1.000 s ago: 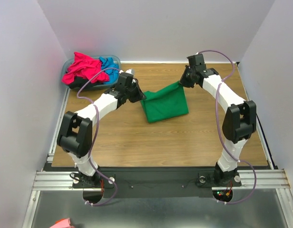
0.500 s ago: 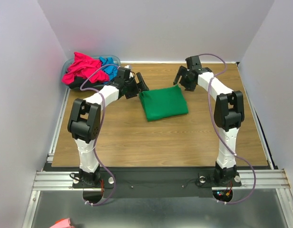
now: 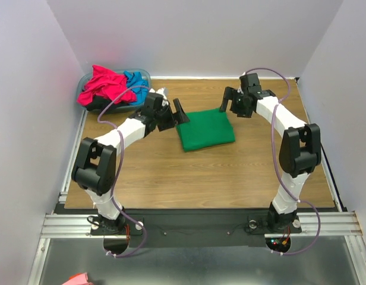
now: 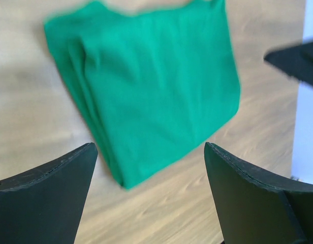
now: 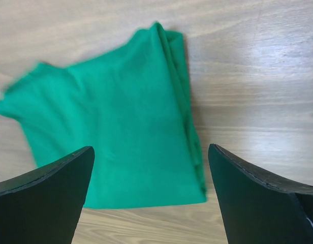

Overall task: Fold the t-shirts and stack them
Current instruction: Neatly place the folded tshirt to the corner

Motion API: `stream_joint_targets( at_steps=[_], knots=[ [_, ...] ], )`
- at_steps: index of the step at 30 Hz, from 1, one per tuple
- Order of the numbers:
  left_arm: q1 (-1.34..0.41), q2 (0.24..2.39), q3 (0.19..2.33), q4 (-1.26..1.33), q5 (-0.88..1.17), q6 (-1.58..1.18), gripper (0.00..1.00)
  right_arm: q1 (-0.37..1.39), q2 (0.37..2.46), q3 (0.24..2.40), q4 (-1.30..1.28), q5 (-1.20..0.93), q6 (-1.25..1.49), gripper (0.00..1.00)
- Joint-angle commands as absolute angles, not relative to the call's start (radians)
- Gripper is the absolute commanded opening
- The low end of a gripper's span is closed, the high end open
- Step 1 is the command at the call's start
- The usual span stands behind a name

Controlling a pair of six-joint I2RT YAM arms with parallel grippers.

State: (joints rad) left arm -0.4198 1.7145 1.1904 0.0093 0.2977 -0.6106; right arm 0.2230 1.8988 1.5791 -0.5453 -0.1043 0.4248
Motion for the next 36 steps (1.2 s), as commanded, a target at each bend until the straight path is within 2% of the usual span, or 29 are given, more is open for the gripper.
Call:
stream_joint_targets(
  at_steps=[1,6,10,15,16,18,21,22,24,25,28,36],
  knots=[
    [-0.456,1.58,1.025,0.043,0.259,-0.604,0.98,0.222,1.945,1.572,-0.508,-0.133,0.21,1.0],
    [-0.472,1.398,0.815,0.043,0.207,-0.65,0.98,0.224,2.06,1.615,-0.502,-0.141,0.12,0.9],
    [-0.474,1.255,0.643,0.034,0.148,-0.676,0.98,0.224,2.105,1.618,-0.502,-0.127,0.107,0.7],
    [-0.474,1.16,0.597,-0.021,0.087,-0.695,0.98,0.236,2.118,1.563,-0.474,-0.201,0.123,0.61],
    [-0.474,1.149,0.601,-0.035,0.083,-0.698,0.98,0.241,2.117,1.549,-0.465,-0.201,0.133,0.56],
    [-0.474,1.14,0.603,-0.043,0.078,-0.701,0.98,0.256,2.115,1.534,-0.46,-0.202,0.136,0.53],
    [-0.474,1.114,0.606,-0.052,0.06,-0.709,0.98,0.265,2.105,1.514,-0.446,-0.169,0.161,0.35],
    [-0.474,1.109,0.606,-0.058,0.055,-0.712,0.98,0.265,2.105,1.514,-0.448,-0.137,0.179,0.16],
    [-0.474,1.1,0.606,-0.066,0.045,-0.709,0.98,0.265,2.1,1.522,-0.449,-0.063,0.192,0.05],
    [-0.474,1.098,0.606,-0.078,0.029,-0.709,0.98,0.265,2.094,1.525,-0.449,0.06,0.215,0.01],
    [-0.474,1.097,0.615,-0.112,0.008,-0.707,0.98,0.242,2.082,1.548,-0.456,0.188,0.235,0.0],
    [-0.472,1.101,0.681,-0.169,-0.069,-0.674,0.98,0.097,2.132,1.701,-0.457,0.251,0.15,0.0]
  ],
)
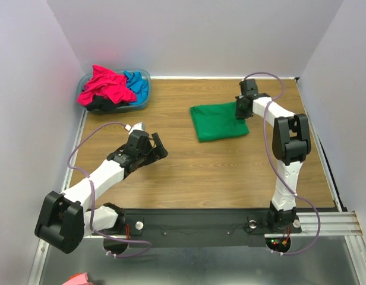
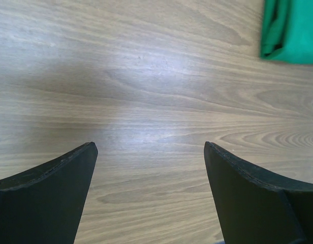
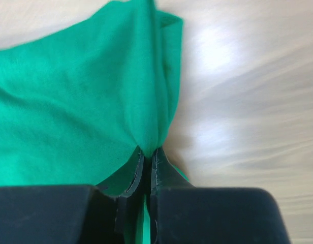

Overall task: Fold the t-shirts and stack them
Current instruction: Neatly place the folded tshirt to the corner

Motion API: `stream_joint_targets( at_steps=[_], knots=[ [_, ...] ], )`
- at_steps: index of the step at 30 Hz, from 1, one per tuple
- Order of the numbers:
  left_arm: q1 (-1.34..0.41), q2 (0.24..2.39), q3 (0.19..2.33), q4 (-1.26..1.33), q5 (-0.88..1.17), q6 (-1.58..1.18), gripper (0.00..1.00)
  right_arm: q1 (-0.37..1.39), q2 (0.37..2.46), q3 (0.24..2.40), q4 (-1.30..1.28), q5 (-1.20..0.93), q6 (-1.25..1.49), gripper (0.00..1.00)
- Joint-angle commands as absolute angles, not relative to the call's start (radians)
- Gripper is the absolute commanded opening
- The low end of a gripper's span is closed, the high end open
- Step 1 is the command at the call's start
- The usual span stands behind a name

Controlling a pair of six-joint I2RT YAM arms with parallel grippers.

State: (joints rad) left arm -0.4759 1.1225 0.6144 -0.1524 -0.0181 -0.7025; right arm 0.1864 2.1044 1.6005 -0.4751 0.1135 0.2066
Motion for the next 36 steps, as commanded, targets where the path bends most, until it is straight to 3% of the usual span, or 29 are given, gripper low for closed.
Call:
stream_joint_targets(
  at_steps=[1,12,20,24,27,30,31,33,34,36],
  knots=[
    [-0.472,1.111,0.696,-0.173,-0.084,-0.669,0.98,0.081,2.153,1.742,-0.459,0.258,0.131,0.0],
    [-0.456,1.273,0.86,-0.216,-0.137,-0.586,0.98,-0.162,2.431,2.081,-0.474,0.255,0.02,0.0],
    [-0.442,1.315,0.89,-0.192,-0.124,-0.561,0.98,-0.224,2.632,2.481,-0.463,0.39,-0.124,0.0],
    [-0.431,1.331,0.897,-0.192,-0.121,-0.549,0.98,-0.244,2.654,2.516,-0.422,0.365,-0.135,0.05],
    [-0.426,1.335,0.904,-0.201,-0.135,-0.548,0.99,-0.244,2.649,2.514,-0.376,0.338,-0.166,0.25],
    [-0.423,1.327,0.902,-0.193,-0.13,-0.552,0.98,-0.244,2.631,2.525,-0.339,0.328,-0.176,0.36],
    [-0.423,1.319,0.899,-0.192,-0.121,-0.555,0.98,-0.244,2.623,2.526,-0.33,0.325,-0.182,0.5],
    [-0.423,1.309,0.894,-0.192,-0.112,-0.56,0.98,-0.242,2.605,2.526,-0.31,0.331,-0.184,0.65],
    [-0.423,1.296,0.888,-0.187,-0.104,-0.56,0.98,-0.241,2.58,2.516,-0.31,0.324,-0.176,0.81],
    [-0.423,1.27,0.881,-0.19,-0.101,-0.564,0.98,-0.229,2.506,2.47,-0.31,0.321,-0.169,0.97]
  ],
)
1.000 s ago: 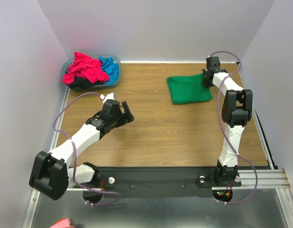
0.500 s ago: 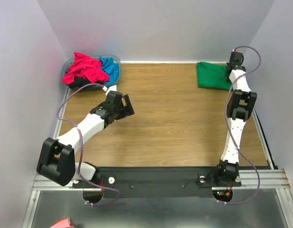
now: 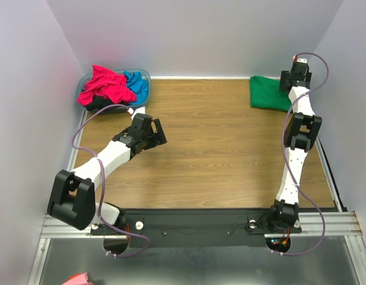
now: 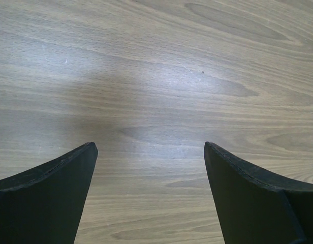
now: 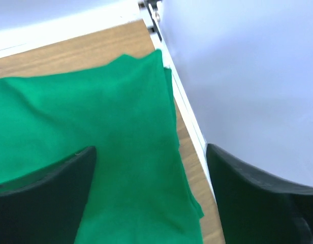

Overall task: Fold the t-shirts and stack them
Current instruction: Neatly place the folded tshirt to the corner

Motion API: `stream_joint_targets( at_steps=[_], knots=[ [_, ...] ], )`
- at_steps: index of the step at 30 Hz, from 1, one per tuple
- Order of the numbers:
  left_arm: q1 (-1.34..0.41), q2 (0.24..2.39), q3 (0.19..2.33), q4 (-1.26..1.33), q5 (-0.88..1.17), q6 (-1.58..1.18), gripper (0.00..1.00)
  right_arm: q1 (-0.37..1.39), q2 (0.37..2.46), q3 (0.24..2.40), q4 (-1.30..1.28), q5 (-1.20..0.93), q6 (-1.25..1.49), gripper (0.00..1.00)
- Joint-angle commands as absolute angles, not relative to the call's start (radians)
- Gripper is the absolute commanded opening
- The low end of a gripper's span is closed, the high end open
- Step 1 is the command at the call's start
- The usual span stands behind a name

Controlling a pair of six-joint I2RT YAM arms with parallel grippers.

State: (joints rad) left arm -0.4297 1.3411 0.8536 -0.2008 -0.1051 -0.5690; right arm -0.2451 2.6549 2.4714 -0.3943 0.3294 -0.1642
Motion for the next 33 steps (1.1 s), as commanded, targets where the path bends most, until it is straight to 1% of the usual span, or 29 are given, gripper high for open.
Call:
stream_joint_targets(
  at_steps=[1,2,3,4,6,8,9,10,11,12,13,14,15,16,17,18,19,20,22,23,24,25,28,29,33],
  knots=[
    [-0.423,1.258,0.874,-0.193,-0.097,-0.569,0.98,-0.219,2.467,2.439,-0.311,0.313,-0.17,0.99],
    [-0.423,1.247,0.871,-0.192,-0.092,-0.574,0.98,-0.21,2.43,2.357,-0.311,0.317,-0.17,1.0],
    [-0.423,1.218,0.867,-0.183,-0.086,-0.574,0.98,-0.181,2.351,2.318,-0.311,0.327,-0.169,1.0],
    [-0.423,1.204,0.862,-0.178,-0.075,-0.575,0.98,-0.164,2.312,2.239,-0.311,0.366,-0.163,1.0],
    [-0.423,1.178,0.862,-0.175,-0.058,-0.575,0.98,-0.109,2.235,2.179,-0.316,0.406,-0.126,1.0],
    [-0.423,1.146,0.864,-0.189,-0.054,-0.586,0.98,-0.074,2.098,2.09,-0.334,0.402,-0.037,1.0],
    [-0.423,1.135,0.862,-0.198,-0.058,-0.594,0.98,-0.055,2.044,1.972,-0.339,0.393,-0.003,1.0],
    [-0.423,1.114,0.859,-0.209,-0.06,-0.598,0.98,-0.025,1.99,1.904,-0.342,0.373,0.059,1.0],
    [-0.423,1.102,0.839,-0.209,-0.064,-0.601,0.98,-0.009,1.862,1.758,-0.342,0.304,0.168,1.0],
    [-0.423,1.077,0.827,-0.207,-0.071,-0.606,0.98,-0.003,1.808,1.694,-0.339,0.257,0.231,1.0],
    [-0.423,1.063,0.806,-0.209,-0.08,-0.612,0.98,-0.002,1.752,1.636,-0.339,0.157,0.33,1.0],
    [-0.423,1.052,0.799,-0.213,-0.078,-0.617,0.98,-0.002,1.706,1.573,-0.339,0.126,0.365,1.0],
    [-0.423,1.043,0.79,-0.218,-0.081,-0.623,0.98,0.03,1.613,1.515,-0.341,0.126,0.394,1.0],
    [-0.423,1.023,0.772,-0.225,-0.077,-0.626,0.98,0.067,1.567,1.391,-0.339,0.141,0.42,1.0],
    [-0.423,1.013,0.759,-0.224,-0.074,-0.638,0.98,0.087,1.522,1.329,-0.341,0.159,0.463,1.0],
    [-0.423,1.0,0.746,-0.222,-0.071,-0.643,0.98,0.109,1.42,1.271,-0.341,0.158,0.485,1.0],
    [-0.423,0.974,0.733,-0.219,-0.069,-0.646,0.98,0.115,1.37,1.194,-0.339,0.153,0.504,1.0],
    [-0.423,0.962,0.704,-0.215,-0.069,-0.646,0.98,0.118,1.312,1.069,-0.337,0.132,0.532,1.0],
    [-0.425,0.919,0.678,-0.221,-0.087,-0.666,0.98,0.12,1.208,0.933,-0.339,0.123,0.543,1.0],
    [-0.425,0.904,0.651,-0.213,-0.101,-0.675,0.98,0.12,1.092,0.814,-0.339,0.133,0.56,1.0],
    [-0.425,0.89,0.64,-0.206,-0.107,-0.68,0.98,0.12,1.042,0.767,-0.339,0.127,0.56,1.0],
    [-0.425,0.865,0.632,-0.192,-0.104,-0.684,0.98,0.12,0.937,0.729,-0.342,0.114,0.563,1.0],
    [-0.425,0.839,0.623,-0.189,-0.109,-0.683,0.98,0.12,0.771,0.599,-0.35,0.0,0.572,1.0],
    [-0.425,0.833,0.624,-0.193,-0.11,-0.684,0.98,0.12,0.735,0.598,-0.35,-0.032,0.584,1.0],
    [-0.425,0.805,0.624,-0.21,-0.124,-0.693,0.98,0.12,0.654,0.587,-0.36,-0.032,0.597,1.0]
  ],
)
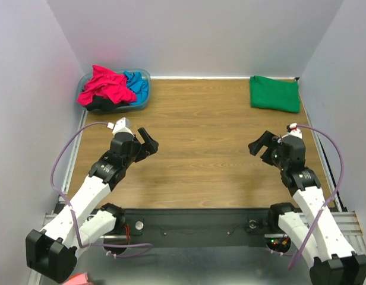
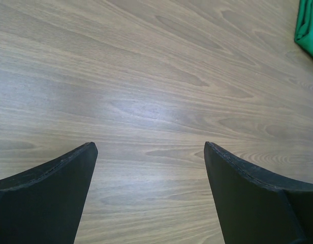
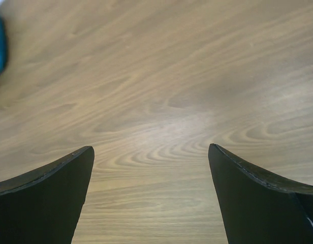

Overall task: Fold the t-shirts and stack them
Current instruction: Neatly place the folded tshirt to the corner

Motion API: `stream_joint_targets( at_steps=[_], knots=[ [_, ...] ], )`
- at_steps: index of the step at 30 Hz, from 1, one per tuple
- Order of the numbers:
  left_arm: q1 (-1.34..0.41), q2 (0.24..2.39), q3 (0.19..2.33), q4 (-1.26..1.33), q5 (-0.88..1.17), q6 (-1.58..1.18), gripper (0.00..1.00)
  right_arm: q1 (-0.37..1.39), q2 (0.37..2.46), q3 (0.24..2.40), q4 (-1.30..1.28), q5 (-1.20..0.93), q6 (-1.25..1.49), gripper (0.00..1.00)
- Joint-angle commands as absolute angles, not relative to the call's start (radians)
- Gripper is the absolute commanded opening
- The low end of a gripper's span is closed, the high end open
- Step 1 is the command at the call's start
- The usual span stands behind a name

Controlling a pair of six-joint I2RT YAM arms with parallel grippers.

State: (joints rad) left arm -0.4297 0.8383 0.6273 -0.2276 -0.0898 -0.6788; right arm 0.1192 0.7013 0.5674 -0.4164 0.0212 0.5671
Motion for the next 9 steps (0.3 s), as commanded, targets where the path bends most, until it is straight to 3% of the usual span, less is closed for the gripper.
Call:
stream_joint_targets(
  at_steps=[1,9],
  knots=[
    [-0.425,0.793,0.624,-0.21,-0.124,-0.695,0.98,0.12,0.644,0.591,-0.364,-0.029,0.594,1.0],
    [-0.425,0.718,0.597,-0.232,-0.133,-0.721,0.98,0.12,0.606,0.545,-0.38,0.058,0.594,1.0]
  ],
)
